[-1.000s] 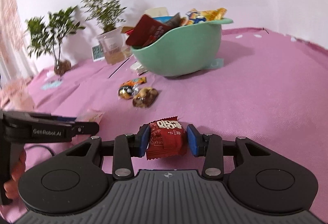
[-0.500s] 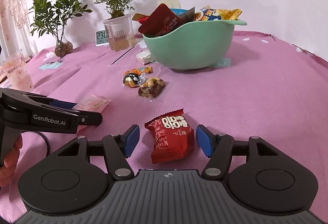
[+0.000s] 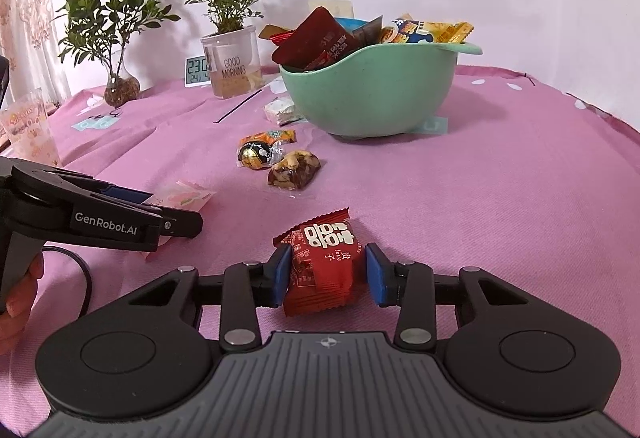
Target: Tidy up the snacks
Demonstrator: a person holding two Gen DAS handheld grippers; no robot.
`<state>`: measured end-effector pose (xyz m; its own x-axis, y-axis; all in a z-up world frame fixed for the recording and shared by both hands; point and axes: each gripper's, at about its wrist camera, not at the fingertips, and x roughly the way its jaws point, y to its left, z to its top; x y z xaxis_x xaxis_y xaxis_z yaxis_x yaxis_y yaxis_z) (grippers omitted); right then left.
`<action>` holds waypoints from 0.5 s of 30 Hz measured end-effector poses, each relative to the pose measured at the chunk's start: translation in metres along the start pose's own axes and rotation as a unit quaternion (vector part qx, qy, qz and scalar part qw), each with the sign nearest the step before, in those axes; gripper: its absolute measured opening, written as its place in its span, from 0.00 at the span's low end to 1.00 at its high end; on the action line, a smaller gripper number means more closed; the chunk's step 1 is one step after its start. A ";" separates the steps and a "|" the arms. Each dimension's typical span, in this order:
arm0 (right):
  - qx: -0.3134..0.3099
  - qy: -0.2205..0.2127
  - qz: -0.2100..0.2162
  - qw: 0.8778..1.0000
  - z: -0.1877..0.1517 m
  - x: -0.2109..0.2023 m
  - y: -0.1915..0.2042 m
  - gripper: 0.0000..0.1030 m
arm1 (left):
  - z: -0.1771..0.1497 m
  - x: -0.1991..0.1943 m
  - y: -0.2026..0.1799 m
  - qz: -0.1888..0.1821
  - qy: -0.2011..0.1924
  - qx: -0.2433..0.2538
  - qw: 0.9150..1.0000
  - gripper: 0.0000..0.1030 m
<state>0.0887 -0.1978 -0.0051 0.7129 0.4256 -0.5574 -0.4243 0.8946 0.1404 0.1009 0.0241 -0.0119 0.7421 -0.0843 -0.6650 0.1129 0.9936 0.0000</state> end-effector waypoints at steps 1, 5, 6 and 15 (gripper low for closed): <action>0.000 -0.001 0.001 1.000 0.000 0.000 0.001 0.43 | 0.000 0.000 0.000 0.000 0.000 0.000 1.000 1.00; -0.004 -0.006 0.005 1.000 0.001 -0.002 0.003 0.43 | 0.000 0.000 0.000 -0.001 -0.001 0.000 1.000 1.00; -0.005 -0.007 0.006 1.000 0.002 -0.003 0.003 0.43 | 0.000 0.000 0.000 -0.001 -0.001 0.001 1.000 1.00; -0.007 -0.019 0.009 1.000 0.007 -0.005 0.003 0.43 | 0.004 0.000 0.001 -0.001 0.001 -0.003 1.000 0.99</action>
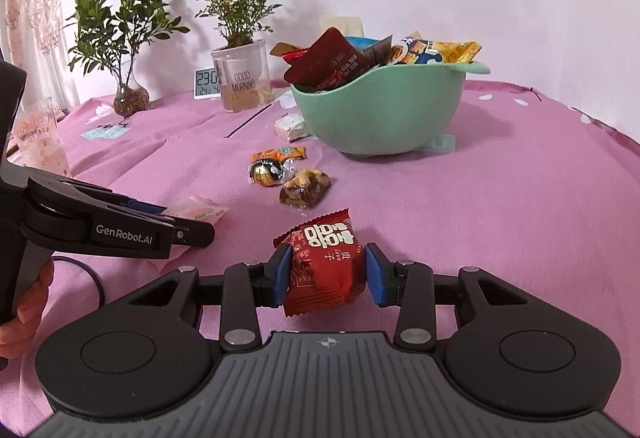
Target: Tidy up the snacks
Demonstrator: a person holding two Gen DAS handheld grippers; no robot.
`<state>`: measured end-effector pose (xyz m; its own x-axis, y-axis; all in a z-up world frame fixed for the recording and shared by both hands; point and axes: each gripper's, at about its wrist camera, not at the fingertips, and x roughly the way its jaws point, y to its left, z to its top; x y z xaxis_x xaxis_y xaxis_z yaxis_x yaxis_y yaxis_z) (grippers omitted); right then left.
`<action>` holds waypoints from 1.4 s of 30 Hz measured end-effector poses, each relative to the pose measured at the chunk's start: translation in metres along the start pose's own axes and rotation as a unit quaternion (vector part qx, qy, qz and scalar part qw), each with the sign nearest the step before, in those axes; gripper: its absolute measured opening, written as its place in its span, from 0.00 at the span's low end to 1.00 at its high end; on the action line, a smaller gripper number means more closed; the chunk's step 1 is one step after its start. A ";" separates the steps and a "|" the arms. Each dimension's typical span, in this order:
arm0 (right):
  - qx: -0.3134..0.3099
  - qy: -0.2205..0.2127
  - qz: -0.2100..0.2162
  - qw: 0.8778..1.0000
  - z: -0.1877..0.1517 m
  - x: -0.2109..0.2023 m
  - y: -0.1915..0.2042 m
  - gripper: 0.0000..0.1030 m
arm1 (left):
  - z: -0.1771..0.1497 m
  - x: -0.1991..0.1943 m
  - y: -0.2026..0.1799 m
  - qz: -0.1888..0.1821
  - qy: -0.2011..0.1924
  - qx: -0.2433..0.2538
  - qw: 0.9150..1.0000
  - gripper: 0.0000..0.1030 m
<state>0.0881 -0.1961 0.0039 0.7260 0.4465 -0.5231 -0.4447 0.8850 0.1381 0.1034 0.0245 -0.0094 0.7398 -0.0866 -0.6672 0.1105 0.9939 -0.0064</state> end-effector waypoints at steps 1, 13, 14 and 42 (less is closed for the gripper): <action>0.000 -0.001 0.000 1.000 0.000 0.000 0.000 0.43 | 0.001 0.000 0.000 0.001 0.001 -0.002 1.000 0.98; 0.001 -0.029 -0.012 1.000 0.015 -0.007 -0.006 0.43 | 0.027 -0.016 -0.003 0.030 -0.033 0.016 0.999 0.98; 0.002 -0.033 -0.013 0.999 0.017 -0.007 -0.007 0.43 | 0.031 -0.018 -0.005 0.030 -0.038 0.020 0.999 0.98; 0.015 -0.111 -0.043 0.993 0.120 0.060 -0.047 0.43 | 0.201 0.036 -0.030 -0.037 -0.111 0.034 0.992 0.98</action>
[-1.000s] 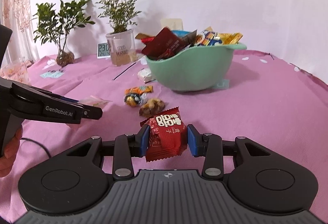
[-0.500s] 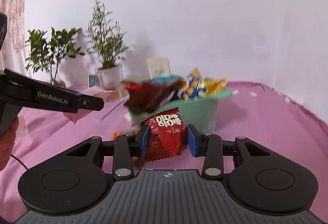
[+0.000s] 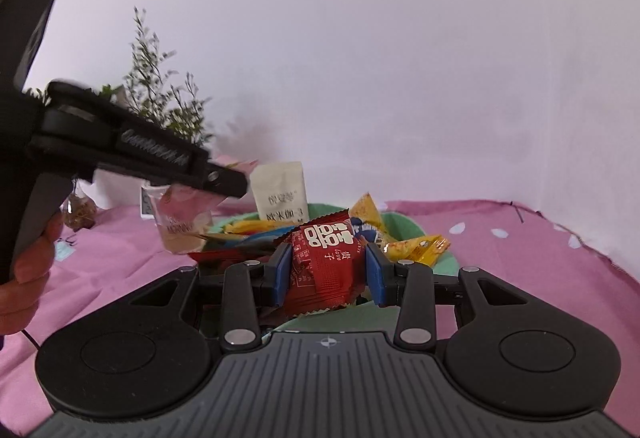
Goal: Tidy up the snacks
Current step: 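Carry both snacks over the green bowl and open both grippers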
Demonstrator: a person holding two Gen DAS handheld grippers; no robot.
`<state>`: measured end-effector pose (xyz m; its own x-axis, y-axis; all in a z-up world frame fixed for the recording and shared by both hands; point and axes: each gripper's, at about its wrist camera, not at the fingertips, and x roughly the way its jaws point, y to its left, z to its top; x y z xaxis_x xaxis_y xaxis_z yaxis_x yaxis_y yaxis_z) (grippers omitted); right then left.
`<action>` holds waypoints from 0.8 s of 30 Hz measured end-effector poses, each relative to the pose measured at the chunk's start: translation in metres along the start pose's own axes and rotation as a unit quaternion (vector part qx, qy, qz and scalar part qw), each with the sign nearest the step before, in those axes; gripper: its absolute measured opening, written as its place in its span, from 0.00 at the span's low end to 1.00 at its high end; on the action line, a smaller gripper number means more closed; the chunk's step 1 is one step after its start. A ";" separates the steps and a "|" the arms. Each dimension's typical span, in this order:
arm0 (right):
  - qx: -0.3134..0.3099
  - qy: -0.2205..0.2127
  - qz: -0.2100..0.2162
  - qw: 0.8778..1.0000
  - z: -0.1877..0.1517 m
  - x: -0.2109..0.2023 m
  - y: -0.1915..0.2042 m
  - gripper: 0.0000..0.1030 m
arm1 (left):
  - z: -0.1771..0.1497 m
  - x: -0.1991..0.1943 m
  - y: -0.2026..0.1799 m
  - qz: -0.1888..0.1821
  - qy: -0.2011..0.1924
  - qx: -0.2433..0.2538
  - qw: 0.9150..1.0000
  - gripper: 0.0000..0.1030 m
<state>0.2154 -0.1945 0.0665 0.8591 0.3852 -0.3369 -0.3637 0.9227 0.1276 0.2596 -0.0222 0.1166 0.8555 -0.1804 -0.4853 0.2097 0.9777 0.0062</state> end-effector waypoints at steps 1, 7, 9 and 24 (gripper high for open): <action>-0.003 0.005 -0.001 1.000 -0.002 0.005 0.000 0.43 | 0.001 0.009 -0.001 -0.001 0.004 0.000 1.000 0.98; -0.021 0.015 -0.001 1.000 -0.009 0.021 0.003 0.43 | -0.003 0.047 -0.002 -0.008 0.031 0.003 0.999 0.98; -0.026 0.019 -0.001 0.999 -0.009 0.025 0.004 0.44 | -0.004 0.054 -0.001 -0.015 0.044 -0.003 0.999 1.00; 0.003 -0.001 -0.022 1.000 -0.016 -0.021 -0.003 0.89 | -0.016 -0.002 0.002 0.049 0.021 0.001 0.999 1.00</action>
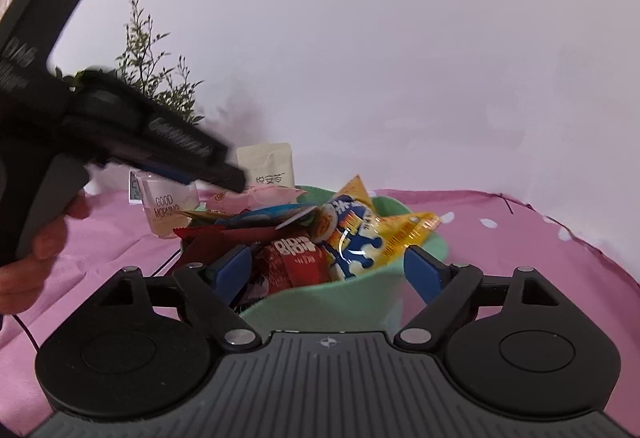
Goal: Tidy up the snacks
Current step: 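Carry both snacks over the green bowl and open both grippers, then move both open grippers back toward the remaining snacks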
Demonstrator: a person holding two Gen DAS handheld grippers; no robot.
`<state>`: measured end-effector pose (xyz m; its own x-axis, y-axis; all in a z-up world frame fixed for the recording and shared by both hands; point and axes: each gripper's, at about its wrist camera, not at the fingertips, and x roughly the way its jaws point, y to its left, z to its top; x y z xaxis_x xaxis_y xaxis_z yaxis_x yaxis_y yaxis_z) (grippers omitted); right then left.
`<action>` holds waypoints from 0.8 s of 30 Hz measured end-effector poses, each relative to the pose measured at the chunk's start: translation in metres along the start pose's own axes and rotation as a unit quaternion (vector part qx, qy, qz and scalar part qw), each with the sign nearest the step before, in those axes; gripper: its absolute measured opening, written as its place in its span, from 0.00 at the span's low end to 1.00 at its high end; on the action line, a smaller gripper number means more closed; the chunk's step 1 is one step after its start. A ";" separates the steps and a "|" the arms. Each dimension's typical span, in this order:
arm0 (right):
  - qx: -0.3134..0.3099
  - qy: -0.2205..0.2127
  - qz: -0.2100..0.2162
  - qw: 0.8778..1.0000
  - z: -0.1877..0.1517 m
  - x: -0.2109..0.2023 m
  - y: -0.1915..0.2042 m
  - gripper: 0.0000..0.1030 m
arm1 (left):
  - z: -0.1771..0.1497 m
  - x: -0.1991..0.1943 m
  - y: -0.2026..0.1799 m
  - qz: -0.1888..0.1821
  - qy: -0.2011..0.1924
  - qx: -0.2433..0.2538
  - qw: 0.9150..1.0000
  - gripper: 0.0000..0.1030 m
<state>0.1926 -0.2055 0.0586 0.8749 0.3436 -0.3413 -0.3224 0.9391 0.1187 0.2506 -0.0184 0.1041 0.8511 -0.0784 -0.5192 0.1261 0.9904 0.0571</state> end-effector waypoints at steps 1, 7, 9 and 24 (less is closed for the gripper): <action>0.006 0.002 -0.004 1.000 -0.002 -0.003 -0.001 0.90 | -0.005 -0.006 0.000 0.010 0.000 0.003 1.000 1.00; 0.047 0.048 -0.025 0.997 -0.021 -0.017 -0.005 0.95 | -0.048 -0.037 -0.003 0.060 0.007 0.001 0.998 1.00; 0.064 0.064 -0.028 0.996 -0.028 -0.017 -0.004 0.95 | -0.062 -0.045 -0.006 0.060 0.015 -0.003 0.998 1.00; 0.030 0.082 -0.041 0.995 -0.041 -0.031 0.016 0.95 | -0.129 -0.065 -0.011 0.063 0.059 -0.032 0.996 1.00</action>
<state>0.1457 -0.2012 0.0330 0.8251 0.2640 -0.4996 -0.2255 0.9645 0.1373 0.1279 -0.0096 0.0275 0.7915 0.0565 -0.6086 -0.0134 0.9971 0.0752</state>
